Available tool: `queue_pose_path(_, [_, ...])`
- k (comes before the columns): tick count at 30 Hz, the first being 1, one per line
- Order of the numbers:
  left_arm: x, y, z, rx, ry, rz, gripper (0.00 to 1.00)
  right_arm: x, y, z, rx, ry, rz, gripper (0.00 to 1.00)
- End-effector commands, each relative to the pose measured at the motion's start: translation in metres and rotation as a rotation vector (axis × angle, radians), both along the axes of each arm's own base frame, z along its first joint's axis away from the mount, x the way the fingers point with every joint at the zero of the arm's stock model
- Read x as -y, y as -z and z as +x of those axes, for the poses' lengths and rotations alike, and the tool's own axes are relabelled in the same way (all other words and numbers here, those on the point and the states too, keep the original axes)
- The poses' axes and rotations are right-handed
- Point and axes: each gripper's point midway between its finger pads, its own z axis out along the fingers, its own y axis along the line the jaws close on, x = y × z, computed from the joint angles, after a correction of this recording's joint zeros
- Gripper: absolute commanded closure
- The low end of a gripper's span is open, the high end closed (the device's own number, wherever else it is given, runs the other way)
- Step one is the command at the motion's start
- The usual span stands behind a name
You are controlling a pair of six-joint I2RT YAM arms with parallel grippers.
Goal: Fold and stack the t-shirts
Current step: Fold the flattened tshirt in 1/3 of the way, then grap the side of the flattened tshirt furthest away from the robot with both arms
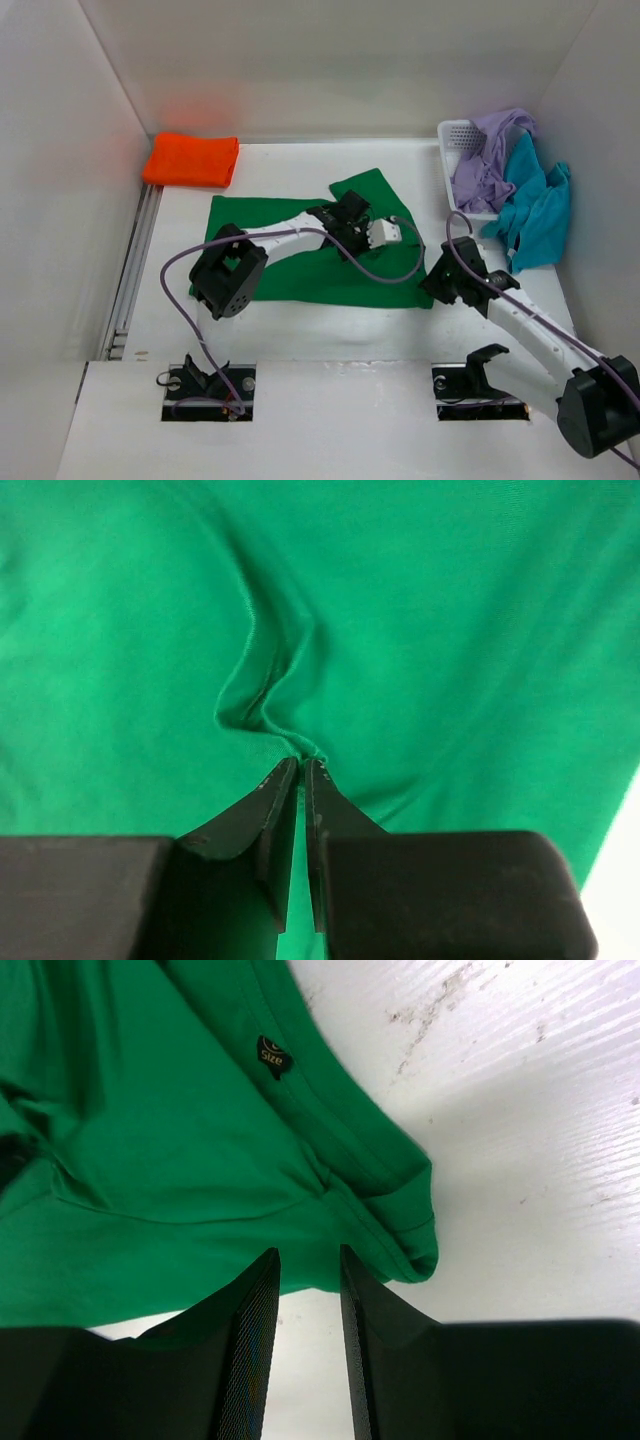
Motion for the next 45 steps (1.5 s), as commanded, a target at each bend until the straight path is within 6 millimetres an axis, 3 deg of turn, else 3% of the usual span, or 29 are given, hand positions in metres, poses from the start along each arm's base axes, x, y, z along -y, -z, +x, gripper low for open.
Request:
queue_pose_path(1, [-0.001,-0.037,0.031,-0.011,-0.137,-0.137,0.91,-0.007,-0.004,0.009,0.031,0.002,0.016,0.65])
queue_pose_path(3, [-0.008,-0.029,0.034,-0.04,-0.17,-0.127,0.84,-0.007,-0.002,0.009,0.024,0.003,0.01,0.65])
queue_pose_path(7, [-0.025,-0.022,0.048,-0.038,-0.256,-0.098,0.53,-0.006,-0.01,0.013,0.041,-0.002,-0.001,0.65])
queue_pose_path(9, [-0.034,-0.03,0.058,-0.019,-0.299,-0.106,0.5,-0.006,-0.022,0.021,0.071,-0.013,-0.017,0.65])
queue_pose_path(12, [-0.07,-0.071,0.091,0.037,-0.452,-0.181,0.47,-0.008,-0.05,0.044,0.12,-0.053,-0.067,0.65])
queue_pose_path(16, [-0.142,-0.125,0.138,0.105,-0.687,-0.304,0.45,-0.023,-0.088,0.102,0.162,-0.173,-0.178,0.64])
queue_pose_path(19, [-0.227,-0.139,0.172,0.157,-0.906,-0.334,0.44,-0.041,-0.108,0.166,0.179,-0.267,-0.26,0.6])
queue_pose_path(21, [-0.28,-0.129,0.187,0.162,-1.036,-0.305,0.44,-0.048,-0.111,0.225,0.184,-0.296,-0.317,0.5])
queue_pose_path(22, [-0.302,-0.121,0.191,0.153,-1.091,-0.287,0.44,-0.049,-0.11,0.242,0.181,-0.3,-0.329,0.47])
queue_pose_path(24, [-0.348,-0.098,0.196,0.12,-1.208,-0.235,0.45,-0.053,-0.101,0.293,0.165,-0.312,-0.359,0.41])
queue_pose_path(27, [-0.386,-0.068,0.191,0.06,-1.302,-0.174,0.45,-0.056,-0.08,0.346,0.158,-0.301,-0.393,0.36])
queue_pose_path(29, [-0.404,-0.053,0.183,0.023,-1.343,-0.145,0.45,-0.058,-0.064,0.367,0.161,-0.278,-0.39,0.34])
queue_pose_path(33, [-0.43,-0.029,0.173,-0.019,-1.401,-0.119,0.43,-0.063,-0.033,0.382,0.146,-0.256,-0.388,0.34])
queue_pose_path(40, [-0.431,-0.005,0.178,-0.079,-1.418,-0.114,0.43,-0.069,0.007,0.377,0.073,-0.273,-0.361,0.35])
queue_pose_path(43, [-0.436,-0.016,0.168,-0.066,-1.435,-0.127,0.44,-0.068,-0.005,0.37,0.066,-0.269,-0.356,0.37])
queue_pose_path(45, [-0.446,-0.042,0.156,-0.018,-1.447,-0.156,0.43,-0.058,-0.036,0.36,0.094,-0.242,-0.381,0.37])
